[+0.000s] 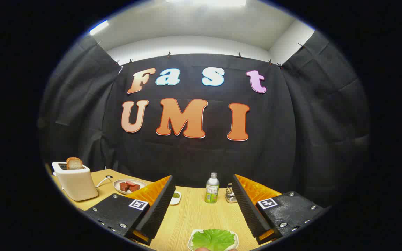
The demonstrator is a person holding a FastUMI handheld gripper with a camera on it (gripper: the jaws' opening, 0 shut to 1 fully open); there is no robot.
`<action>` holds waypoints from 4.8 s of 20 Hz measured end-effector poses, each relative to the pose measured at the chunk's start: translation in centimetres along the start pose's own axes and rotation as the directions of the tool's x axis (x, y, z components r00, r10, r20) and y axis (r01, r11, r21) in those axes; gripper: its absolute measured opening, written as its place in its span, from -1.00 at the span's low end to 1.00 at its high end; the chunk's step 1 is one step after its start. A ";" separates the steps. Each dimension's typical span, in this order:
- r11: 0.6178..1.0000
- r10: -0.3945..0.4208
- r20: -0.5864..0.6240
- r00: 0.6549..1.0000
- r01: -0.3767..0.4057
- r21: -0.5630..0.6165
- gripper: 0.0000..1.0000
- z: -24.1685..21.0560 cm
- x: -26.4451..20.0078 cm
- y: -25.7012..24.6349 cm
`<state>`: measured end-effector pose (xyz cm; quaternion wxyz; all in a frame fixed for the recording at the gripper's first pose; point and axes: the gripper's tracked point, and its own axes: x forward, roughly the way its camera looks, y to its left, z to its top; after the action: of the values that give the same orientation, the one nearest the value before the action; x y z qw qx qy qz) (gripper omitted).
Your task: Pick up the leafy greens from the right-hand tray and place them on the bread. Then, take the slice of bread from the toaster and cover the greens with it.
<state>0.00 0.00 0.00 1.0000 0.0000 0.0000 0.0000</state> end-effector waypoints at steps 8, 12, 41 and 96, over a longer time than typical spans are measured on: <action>1.000 0.013 -0.003 1.000 -0.013 -0.011 0.96 0.0 -0.2 0.5; 0.999 0.011 -0.014 1.000 -0.011 -0.041 0.96 -0.5 -0.2 0.6; 0.996 0.084 -0.242 0.967 -0.083 0.018 0.97 -6.8 0.5 1.0; 0.997 0.054 -0.940 0.336 -0.067 0.033 -0.24 -27.7 -3.6 -2.6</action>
<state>-3.58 -2.59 -27.71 0.8172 -0.0059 0.5751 0.0370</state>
